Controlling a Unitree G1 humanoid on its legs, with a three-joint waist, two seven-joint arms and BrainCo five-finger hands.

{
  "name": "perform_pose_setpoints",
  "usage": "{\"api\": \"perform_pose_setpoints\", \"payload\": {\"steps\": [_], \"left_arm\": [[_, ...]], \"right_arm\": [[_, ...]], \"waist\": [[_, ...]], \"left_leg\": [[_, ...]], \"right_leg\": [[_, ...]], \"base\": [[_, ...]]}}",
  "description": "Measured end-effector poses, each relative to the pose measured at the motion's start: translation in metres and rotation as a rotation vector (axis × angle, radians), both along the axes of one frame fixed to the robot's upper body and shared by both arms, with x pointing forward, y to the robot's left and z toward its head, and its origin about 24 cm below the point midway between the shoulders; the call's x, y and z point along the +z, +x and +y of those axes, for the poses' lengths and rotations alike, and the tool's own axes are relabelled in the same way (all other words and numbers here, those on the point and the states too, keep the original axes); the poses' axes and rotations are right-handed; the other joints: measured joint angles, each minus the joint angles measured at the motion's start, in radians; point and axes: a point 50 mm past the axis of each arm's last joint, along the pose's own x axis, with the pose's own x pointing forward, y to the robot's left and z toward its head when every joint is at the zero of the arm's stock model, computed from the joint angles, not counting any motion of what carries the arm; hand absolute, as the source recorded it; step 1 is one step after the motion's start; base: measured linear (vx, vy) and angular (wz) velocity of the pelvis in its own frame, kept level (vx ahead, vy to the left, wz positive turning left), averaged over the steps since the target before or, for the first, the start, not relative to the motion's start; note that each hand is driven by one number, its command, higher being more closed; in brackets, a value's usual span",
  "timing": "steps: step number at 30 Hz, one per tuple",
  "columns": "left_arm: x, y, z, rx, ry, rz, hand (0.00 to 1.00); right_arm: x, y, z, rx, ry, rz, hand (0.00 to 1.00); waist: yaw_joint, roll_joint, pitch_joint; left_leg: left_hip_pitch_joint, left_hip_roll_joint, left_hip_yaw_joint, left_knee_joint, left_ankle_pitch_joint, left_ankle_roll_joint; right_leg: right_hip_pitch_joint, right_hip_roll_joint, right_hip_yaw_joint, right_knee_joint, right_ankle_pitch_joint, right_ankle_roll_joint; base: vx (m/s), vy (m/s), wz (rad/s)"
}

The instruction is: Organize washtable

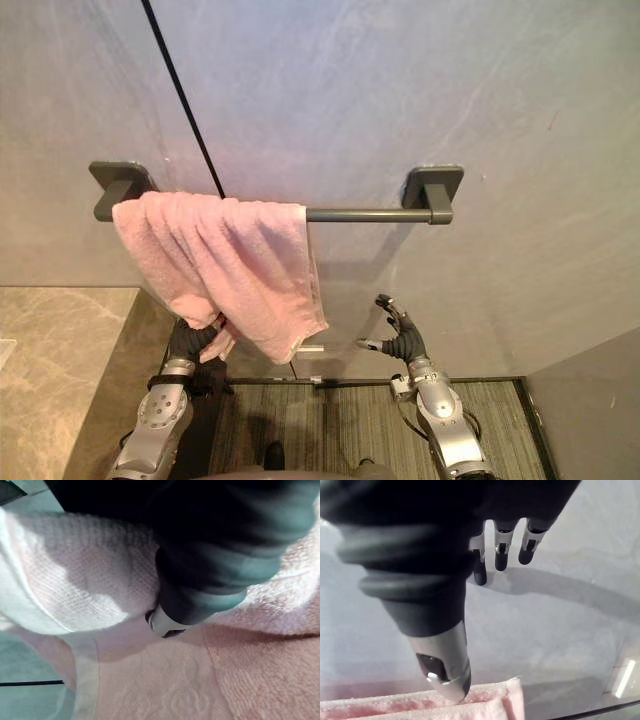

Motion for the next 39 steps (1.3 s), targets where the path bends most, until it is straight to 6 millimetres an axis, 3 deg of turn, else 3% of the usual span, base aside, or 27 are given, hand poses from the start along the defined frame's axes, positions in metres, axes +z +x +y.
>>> {"api": "perform_pose_setpoints", "payload": {"steps": [7, 14, 22, 23, 30, 39], "left_arm": [[-0.001, 0.0, -0.004, -0.014, -0.004, 0.002, 1.0], [-0.001, -0.001, -0.01, -0.037, -0.01, 0.004, 1.0], [-0.001, -0.001, -0.012, -0.044, -0.017, -0.002, 1.0], [-0.001, 0.0, -0.013, -0.044, -0.019, -0.003, 1.0], [-0.002, -0.001, -0.016, -0.044, -0.036, -0.003, 1.0], [-0.001, -0.001, -0.016, -0.044, -0.041, -0.012, 1.0]], "right_arm": [[0.008, 0.004, 0.012, 0.05, 0.038, -0.032, 0.0], [0.024, 0.022, 0.026, 0.1, 0.051, -0.104, 0.0], [0.045, 0.039, 0.063, 0.207, 0.12, -0.193, 0.0], [0.046, 0.041, 0.065, 0.215, 0.124, -0.197, 1.0], [0.048, 0.048, 0.078, 0.234, 0.151, -0.197, 1.0], [0.052, 0.051, 0.08, 0.243, 0.151, -0.214, 1.0]], "waist": [[-0.001, 0.0, 0.0], [-0.001, -0.001, -0.001], [0.012, -0.012, -0.008], [0.015, -0.014, -0.009], [0.031, -0.017, -0.011], [0.03, -0.024, -0.015]], "left_leg": [[0.006, 0.001, -0.002, 0.001, 0.001, 0.0], [0.002, 0.0, -0.021, -0.002, 0.012, 0.0], [-0.005, 0.001, -0.034, -0.012, 0.02, 0.0], [-0.007, 0.0, -0.036, -0.012, 0.021, 0.001], [-0.011, -0.001, -0.058, -0.018, 0.036, -0.002], [-0.013, 0.0, -0.061, -0.035, 0.044, -0.002]], "right_leg": [[0.006, 0.001, -0.001, 0.004, 0.0, 0.0], [0.007, 0.001, -0.017, 0.01, 0.0, 0.0], [0.005, 0.002, -0.029, 0.008, -0.001, 0.0], [0.003, 0.002, -0.03, 0.008, -0.001, 0.0], [0.007, 0.002, -0.054, 0.01, -0.002, -0.002], [0.004, 0.003, -0.056, 0.011, -0.002, -0.002]], "base": [[0.0, -0.001, 0.0], [-0.04, -0.01, 0.08], [-0.01, -0.005, 0.03], [0.01, -0.005, 0.05], [-0.02, -0.011, 0.1], [-0.01, -0.002, 0.01]]}}
